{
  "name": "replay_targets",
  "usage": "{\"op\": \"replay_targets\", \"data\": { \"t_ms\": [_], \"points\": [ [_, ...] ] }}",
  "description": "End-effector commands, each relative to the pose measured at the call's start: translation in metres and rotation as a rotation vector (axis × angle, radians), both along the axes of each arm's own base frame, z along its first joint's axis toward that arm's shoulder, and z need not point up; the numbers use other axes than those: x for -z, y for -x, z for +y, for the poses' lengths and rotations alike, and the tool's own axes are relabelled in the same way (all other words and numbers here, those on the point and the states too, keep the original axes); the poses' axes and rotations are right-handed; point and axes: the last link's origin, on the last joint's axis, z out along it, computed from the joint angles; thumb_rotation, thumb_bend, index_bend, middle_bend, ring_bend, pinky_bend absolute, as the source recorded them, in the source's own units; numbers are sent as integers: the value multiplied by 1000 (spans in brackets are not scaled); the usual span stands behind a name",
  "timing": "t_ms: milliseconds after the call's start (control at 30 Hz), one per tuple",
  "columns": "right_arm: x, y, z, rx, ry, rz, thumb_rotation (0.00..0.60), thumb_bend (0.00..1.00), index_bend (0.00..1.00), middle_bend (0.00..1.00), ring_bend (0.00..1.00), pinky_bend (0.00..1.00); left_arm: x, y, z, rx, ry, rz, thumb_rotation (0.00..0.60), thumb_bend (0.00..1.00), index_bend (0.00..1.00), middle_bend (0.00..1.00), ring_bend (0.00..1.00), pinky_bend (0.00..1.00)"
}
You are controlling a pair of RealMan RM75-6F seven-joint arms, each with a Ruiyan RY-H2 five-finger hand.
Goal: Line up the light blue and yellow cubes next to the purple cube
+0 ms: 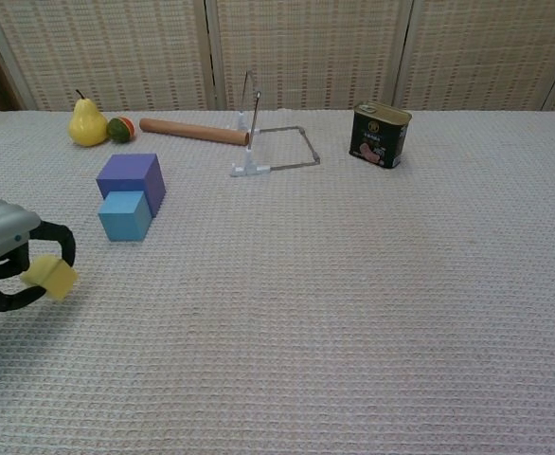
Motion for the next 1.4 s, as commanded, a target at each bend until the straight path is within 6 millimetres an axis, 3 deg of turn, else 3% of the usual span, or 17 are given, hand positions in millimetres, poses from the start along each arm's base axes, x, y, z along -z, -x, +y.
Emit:
{"op": "replay_targets", "data": {
  "t_ms": [33, 267, 700, 1400],
  "points": [
    [-2, 2, -1, 7, 6, -2, 600, 11, 0, 0, 0, 0, 11, -16, 14, 5, -1, -5, 600, 385, 517, 1000, 1000, 1000],
    [-4, 7, -4, 27, 15, 1, 600, 11, 0, 0, 0, 0, 22, -29, 30, 1, -14, 0, 600, 384, 518, 1000, 1000, 1000],
    [-6, 10, -8, 50, 18, 1, 600, 12, 0, 0, 0, 0, 28, -33, 49, -9, -59, 21, 600, 384, 510, 1000, 1000, 1000],
    [-8, 11, -9, 57, 22, 1, 600, 12, 0, 0, 0, 0, 41, -34, 60, -19, -52, 9, 600, 387, 470, 1000, 1000, 1000]
  ]
}}
